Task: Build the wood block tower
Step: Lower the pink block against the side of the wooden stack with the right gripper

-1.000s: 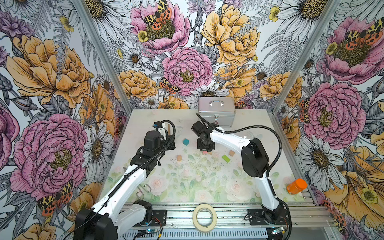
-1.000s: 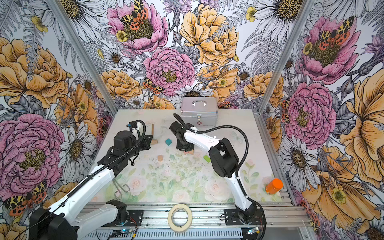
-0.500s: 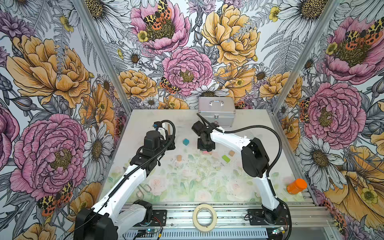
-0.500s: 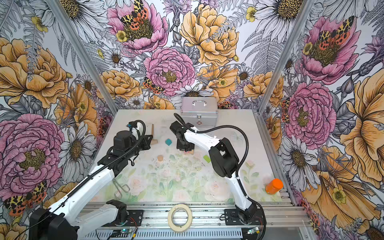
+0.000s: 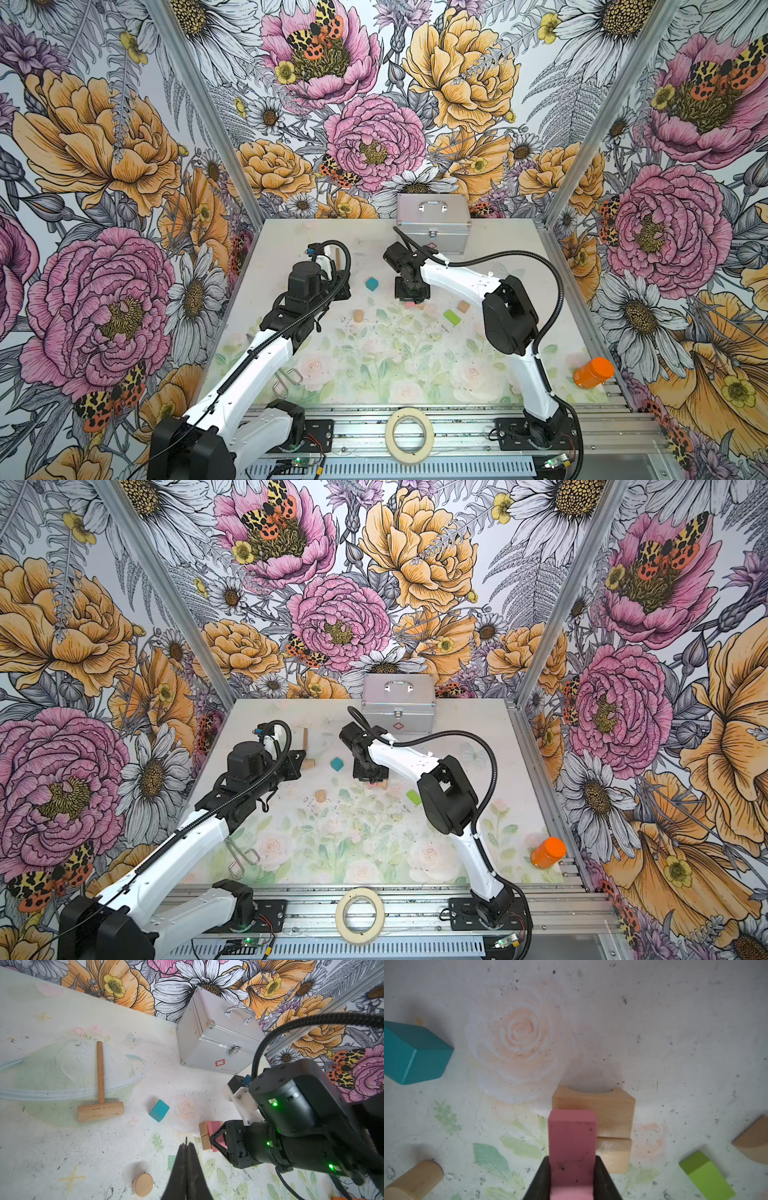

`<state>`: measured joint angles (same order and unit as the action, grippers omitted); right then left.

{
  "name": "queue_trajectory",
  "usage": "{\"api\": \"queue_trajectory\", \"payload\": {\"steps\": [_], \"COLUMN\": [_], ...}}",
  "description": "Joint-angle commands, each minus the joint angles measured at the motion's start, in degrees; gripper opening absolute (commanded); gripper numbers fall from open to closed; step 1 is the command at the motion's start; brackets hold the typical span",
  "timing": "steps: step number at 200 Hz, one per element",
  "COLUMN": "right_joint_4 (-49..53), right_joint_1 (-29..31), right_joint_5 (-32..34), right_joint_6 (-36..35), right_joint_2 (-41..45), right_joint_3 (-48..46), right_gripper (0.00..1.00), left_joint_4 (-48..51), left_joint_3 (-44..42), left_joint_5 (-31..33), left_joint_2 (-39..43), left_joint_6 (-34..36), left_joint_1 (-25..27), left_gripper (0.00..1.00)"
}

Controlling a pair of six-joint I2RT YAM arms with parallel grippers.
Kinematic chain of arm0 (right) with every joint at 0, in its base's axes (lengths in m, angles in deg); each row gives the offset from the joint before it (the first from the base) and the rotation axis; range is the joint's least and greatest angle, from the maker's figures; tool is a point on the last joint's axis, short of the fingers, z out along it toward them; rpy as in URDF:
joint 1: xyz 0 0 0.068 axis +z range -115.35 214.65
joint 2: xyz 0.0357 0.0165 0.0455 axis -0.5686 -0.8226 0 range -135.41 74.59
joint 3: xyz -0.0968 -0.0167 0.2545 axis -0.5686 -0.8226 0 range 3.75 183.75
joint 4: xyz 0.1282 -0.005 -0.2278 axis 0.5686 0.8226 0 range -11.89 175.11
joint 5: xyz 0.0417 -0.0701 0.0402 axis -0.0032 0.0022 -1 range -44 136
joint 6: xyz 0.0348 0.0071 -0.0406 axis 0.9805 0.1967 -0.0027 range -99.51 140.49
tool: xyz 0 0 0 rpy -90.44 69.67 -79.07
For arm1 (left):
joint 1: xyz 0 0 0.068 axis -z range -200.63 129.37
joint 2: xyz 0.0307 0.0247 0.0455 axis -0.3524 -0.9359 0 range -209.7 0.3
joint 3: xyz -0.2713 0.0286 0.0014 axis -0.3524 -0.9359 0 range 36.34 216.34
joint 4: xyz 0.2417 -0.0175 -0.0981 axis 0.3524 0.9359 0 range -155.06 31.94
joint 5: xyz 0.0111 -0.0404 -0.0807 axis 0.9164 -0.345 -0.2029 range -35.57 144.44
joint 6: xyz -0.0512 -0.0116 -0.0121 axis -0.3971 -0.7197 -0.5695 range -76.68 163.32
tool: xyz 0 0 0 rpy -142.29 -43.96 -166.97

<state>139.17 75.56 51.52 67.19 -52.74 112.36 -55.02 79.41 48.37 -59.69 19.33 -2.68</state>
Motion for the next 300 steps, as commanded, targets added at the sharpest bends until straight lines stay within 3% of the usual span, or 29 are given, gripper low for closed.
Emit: {"api": "queue_trajectory", "payload": {"steps": [1, 72, 112, 197, 300], "right_joint_4": [0.2, 0.2, 0.2, 0.2, 0.24], "right_joint_1": [-0.26, -0.22, -0.25, -0.27, -0.38], "right_joint_5": [-0.32, -0.24, -0.16, 0.08, 0.37], "right_joint_6": [0.28, 0.16, 0.29, 0.37, 0.76], "right_joint_2": [-1.43, -1.57, -1.55, -1.21, -1.18], "right_joint_3": [1.25, 1.16, 1.16, 1.16, 1.44], "right_gripper": [0.2, 0.27, 0.39, 0.4, 0.32], "left_joint_4": [-0.59, -0.46, -0.42, -0.46, -0.46], "left_joint_3": [-0.91, -1.05, -1.06, -1.06, -1.22], "left_joint_5": [-1.24, -0.97, -0.95, -0.92, -0.85], "left_joint_2": [0.0, 0.15, 0.13, 0.22, 0.22], "left_joint_6": [0.24, 0.25, 0.35, 0.37, 0.35], "left_joint_1": [-0.62, -0.69, -0.64, -0.65, -0.62], "left_gripper": [0.04, 0.04, 0.04, 0.04, 0.04]}}
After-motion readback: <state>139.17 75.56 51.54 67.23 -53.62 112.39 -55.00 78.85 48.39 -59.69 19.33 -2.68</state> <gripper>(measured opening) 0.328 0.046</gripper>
